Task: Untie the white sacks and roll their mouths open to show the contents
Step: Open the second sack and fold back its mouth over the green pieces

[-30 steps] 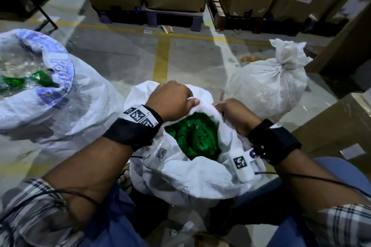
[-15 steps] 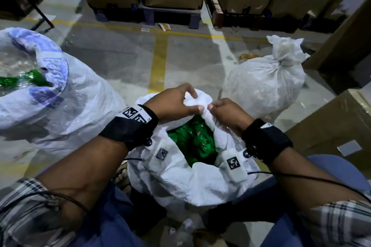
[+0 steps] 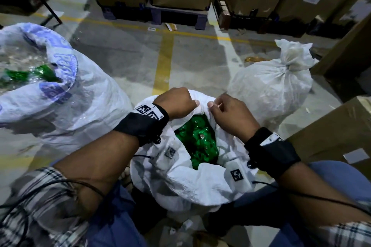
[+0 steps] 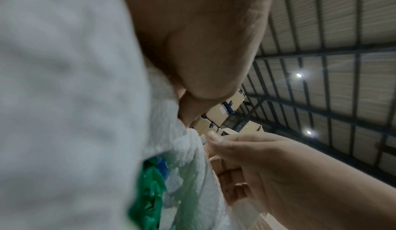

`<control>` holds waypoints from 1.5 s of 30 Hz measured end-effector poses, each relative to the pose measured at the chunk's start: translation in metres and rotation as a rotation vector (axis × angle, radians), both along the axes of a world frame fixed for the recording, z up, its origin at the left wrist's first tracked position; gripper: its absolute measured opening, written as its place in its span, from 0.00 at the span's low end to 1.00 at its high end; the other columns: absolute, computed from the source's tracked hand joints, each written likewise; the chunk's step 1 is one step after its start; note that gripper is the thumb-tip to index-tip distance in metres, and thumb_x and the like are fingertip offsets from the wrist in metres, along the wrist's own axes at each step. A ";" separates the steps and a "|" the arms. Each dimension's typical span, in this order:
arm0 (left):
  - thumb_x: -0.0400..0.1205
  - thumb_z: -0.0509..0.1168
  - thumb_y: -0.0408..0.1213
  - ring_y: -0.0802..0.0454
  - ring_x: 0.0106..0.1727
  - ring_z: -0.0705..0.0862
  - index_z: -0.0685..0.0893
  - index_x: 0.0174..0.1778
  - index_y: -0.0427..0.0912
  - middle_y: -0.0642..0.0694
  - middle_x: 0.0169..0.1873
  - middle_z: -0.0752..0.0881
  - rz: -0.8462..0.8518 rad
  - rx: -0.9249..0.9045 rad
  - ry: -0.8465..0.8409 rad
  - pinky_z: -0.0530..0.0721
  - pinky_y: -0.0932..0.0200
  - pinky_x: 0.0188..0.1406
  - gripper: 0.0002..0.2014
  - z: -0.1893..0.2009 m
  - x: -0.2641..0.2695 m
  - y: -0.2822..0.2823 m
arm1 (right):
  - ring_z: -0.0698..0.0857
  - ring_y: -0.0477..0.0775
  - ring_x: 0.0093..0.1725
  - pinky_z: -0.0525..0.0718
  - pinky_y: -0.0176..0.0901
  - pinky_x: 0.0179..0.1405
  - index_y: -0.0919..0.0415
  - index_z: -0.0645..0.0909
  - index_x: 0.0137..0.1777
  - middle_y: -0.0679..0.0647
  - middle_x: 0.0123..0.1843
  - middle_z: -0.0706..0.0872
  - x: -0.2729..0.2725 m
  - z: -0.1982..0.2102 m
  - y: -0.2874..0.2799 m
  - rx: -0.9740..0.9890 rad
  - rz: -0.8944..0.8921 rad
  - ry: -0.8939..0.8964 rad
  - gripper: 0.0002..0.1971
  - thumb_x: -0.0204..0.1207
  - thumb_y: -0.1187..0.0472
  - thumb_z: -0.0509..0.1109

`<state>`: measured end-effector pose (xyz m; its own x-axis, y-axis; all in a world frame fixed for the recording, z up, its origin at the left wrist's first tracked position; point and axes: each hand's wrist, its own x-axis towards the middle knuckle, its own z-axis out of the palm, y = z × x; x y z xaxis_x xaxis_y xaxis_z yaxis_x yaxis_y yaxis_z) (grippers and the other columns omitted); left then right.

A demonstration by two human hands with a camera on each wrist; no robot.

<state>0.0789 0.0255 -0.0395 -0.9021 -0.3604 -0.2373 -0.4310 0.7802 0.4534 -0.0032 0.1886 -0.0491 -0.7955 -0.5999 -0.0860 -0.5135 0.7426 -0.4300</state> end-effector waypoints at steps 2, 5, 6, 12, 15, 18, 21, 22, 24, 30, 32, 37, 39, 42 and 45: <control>0.87 0.60 0.47 0.37 0.43 0.79 0.78 0.34 0.36 0.30 0.49 0.84 0.037 0.093 -0.003 0.66 0.52 0.31 0.21 -0.001 -0.001 -0.002 | 0.84 0.61 0.58 0.80 0.60 0.63 0.51 0.80 0.51 0.52 0.51 0.89 0.007 0.006 0.004 0.123 0.043 0.072 0.17 0.82 0.38 0.63; 0.87 0.61 0.47 0.39 0.40 0.80 0.83 0.45 0.31 0.28 0.43 0.83 0.135 0.197 -0.026 0.65 0.56 0.28 0.19 -0.001 -0.001 -0.008 | 0.85 0.62 0.54 0.81 0.58 0.58 0.57 0.83 0.45 0.55 0.46 0.89 0.009 0.009 0.004 0.106 0.122 0.066 0.18 0.85 0.43 0.64; 0.88 0.60 0.46 0.40 0.38 0.78 0.82 0.44 0.33 0.32 0.42 0.83 0.149 0.217 -0.034 0.66 0.57 0.28 0.18 0.000 -0.003 -0.010 | 0.84 0.62 0.50 0.81 0.54 0.53 0.62 0.83 0.43 0.57 0.43 0.88 0.007 0.009 0.003 0.054 0.146 0.018 0.19 0.86 0.46 0.64; 0.86 0.66 0.49 0.55 0.19 0.72 0.73 0.26 0.44 0.52 0.17 0.75 0.273 0.453 0.087 0.66 0.61 0.20 0.23 -0.002 0.000 -0.020 | 0.65 0.50 0.28 0.63 0.37 0.24 0.56 0.65 0.28 0.52 0.26 0.67 -0.005 -0.013 -0.006 -0.216 -0.020 -0.411 0.23 0.88 0.59 0.62; 0.87 0.62 0.54 0.62 0.12 0.67 0.69 0.24 0.47 0.56 0.13 0.72 0.152 0.374 0.174 0.63 0.65 0.15 0.26 -0.003 0.007 -0.018 | 0.71 0.56 0.44 0.68 0.50 0.43 0.64 0.79 0.44 0.59 0.43 0.75 -0.012 -0.024 -0.006 -0.380 -0.150 -0.685 0.10 0.87 0.63 0.63; 0.87 0.62 0.54 0.55 0.32 0.82 0.79 0.36 0.49 0.55 0.29 0.84 0.126 0.224 0.255 0.71 0.58 0.33 0.17 -0.005 0.004 -0.022 | 0.75 0.57 0.45 0.71 0.53 0.44 0.76 0.82 0.48 0.62 0.42 0.80 -0.017 -0.023 -0.006 -0.459 -0.245 -0.656 0.14 0.84 0.62 0.65; 0.87 0.62 0.52 0.43 0.49 0.86 0.80 0.50 0.49 0.46 0.44 0.89 0.206 0.107 0.267 0.77 0.53 0.45 0.10 -0.006 -0.002 -0.034 | 0.84 0.54 0.39 0.79 0.39 0.38 0.63 0.85 0.50 0.58 0.42 0.89 -0.021 -0.011 -0.003 -0.353 -0.169 -0.379 0.09 0.82 0.57 0.69; 0.87 0.61 0.52 0.41 0.53 0.86 0.79 0.52 0.50 0.43 0.49 0.90 0.225 0.070 0.268 0.80 0.50 0.49 0.10 -0.007 -0.003 -0.039 | 0.85 0.53 0.40 0.79 0.39 0.37 0.59 0.84 0.49 0.54 0.44 0.88 -0.021 -0.008 0.000 -0.260 -0.117 -0.268 0.08 0.81 0.54 0.71; 0.87 0.61 0.52 0.37 0.57 0.86 0.79 0.55 0.51 0.39 0.54 0.89 0.249 0.015 0.260 0.83 0.45 0.57 0.10 -0.008 -0.005 -0.052 | 0.85 0.58 0.49 0.82 0.46 0.47 0.57 0.82 0.50 0.56 0.50 0.87 -0.020 -0.004 0.010 -0.018 -0.026 -0.100 0.12 0.80 0.47 0.71; 0.86 0.63 0.50 0.38 0.58 0.86 0.82 0.57 0.49 0.41 0.55 0.89 0.249 -0.010 0.245 0.84 0.44 0.59 0.10 -0.007 0.000 -0.065 | 0.84 0.46 0.27 0.75 0.40 0.32 0.61 0.85 0.28 0.57 0.26 0.85 -0.016 -0.010 0.020 0.152 -0.043 -0.237 0.27 0.85 0.44 0.65; 0.85 0.65 0.48 0.39 0.62 0.85 0.82 0.62 0.49 0.41 0.59 0.89 0.186 -0.068 0.219 0.83 0.43 0.63 0.12 -0.002 0.002 -0.061 | 0.79 0.47 0.24 0.74 0.38 0.27 0.58 0.81 0.30 0.55 0.26 0.82 -0.017 -0.013 0.017 0.048 -0.116 -0.380 0.19 0.83 0.53 0.69; 0.78 0.70 0.58 0.40 0.66 0.82 0.83 0.67 0.53 0.48 0.65 0.85 -0.061 -0.369 0.255 0.79 0.43 0.66 0.23 0.021 0.016 -0.026 | 0.73 0.58 0.35 0.72 0.50 0.32 0.67 0.79 0.44 0.63 0.38 0.77 -0.020 -0.020 0.012 -0.353 -0.343 -0.687 0.07 0.76 0.78 0.63; 0.76 0.69 0.64 0.45 0.62 0.84 0.84 0.65 0.53 0.50 0.61 0.88 -0.197 -0.225 0.245 0.81 0.48 0.62 0.26 0.020 0.019 -0.006 | 0.78 0.57 0.37 0.80 0.47 0.35 0.65 0.81 0.52 0.63 0.44 0.79 -0.022 -0.016 0.008 -0.571 -0.490 -0.857 0.07 0.82 0.72 0.62; 0.73 0.71 0.69 0.46 0.60 0.85 0.79 0.68 0.49 0.48 0.60 0.88 -0.285 -0.123 0.150 0.83 0.51 0.58 0.34 0.006 0.020 0.020 | 0.85 0.61 0.47 0.89 0.55 0.44 0.72 0.81 0.63 0.66 0.51 0.84 -0.025 -0.002 0.003 -0.885 -0.580 -1.178 0.14 0.85 0.71 0.55; 0.72 0.73 0.66 0.41 0.58 0.85 0.73 0.70 0.46 0.45 0.59 0.86 -0.285 -0.331 0.144 0.84 0.47 0.53 0.38 -0.008 0.014 0.024 | 0.85 0.68 0.66 0.84 0.58 0.68 0.77 0.79 0.67 0.71 0.65 0.86 -0.036 0.015 0.006 -1.140 -0.632 -1.393 0.18 0.83 0.74 0.55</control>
